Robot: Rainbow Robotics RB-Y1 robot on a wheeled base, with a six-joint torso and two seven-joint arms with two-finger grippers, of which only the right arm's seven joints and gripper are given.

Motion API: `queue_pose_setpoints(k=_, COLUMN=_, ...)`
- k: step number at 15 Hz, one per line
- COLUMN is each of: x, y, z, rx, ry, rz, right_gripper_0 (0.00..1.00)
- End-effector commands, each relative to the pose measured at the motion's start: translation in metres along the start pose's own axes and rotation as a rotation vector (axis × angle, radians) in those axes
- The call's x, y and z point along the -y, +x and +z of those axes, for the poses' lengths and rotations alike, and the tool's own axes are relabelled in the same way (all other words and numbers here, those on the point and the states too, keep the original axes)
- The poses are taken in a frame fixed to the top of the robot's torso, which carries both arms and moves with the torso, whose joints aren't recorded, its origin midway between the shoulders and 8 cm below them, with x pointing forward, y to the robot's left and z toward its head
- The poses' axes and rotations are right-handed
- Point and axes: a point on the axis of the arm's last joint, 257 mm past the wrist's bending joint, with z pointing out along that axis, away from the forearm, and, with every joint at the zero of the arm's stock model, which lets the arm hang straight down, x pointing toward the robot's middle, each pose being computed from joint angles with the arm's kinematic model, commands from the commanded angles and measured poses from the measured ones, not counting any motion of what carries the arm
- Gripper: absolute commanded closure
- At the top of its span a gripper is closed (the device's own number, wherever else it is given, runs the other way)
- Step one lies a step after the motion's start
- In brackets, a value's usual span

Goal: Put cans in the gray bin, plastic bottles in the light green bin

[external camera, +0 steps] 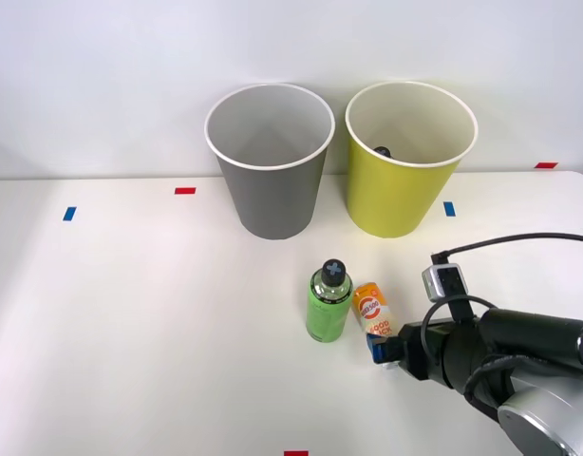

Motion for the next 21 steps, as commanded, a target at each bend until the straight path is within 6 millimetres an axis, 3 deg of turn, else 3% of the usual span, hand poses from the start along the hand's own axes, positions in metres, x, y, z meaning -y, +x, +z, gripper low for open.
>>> queue_pose_setpoints(k=1, x=-0.002, y=-0.009, z=0.009, rx=0.003, ry=-0.008, rz=0.013, right_gripper_0=0.00)
queue_pose_setpoints(k=13, x=-0.011, y=-0.021, z=0.040, rx=-0.028, ry=-0.036, rz=0.033, right_gripper_0=0.00)
queue_pose_setpoints(k=21, x=-0.001, y=-0.024, z=0.057, rx=-0.041, ry=0.002, rz=0.004, right_gripper_0=0.00)
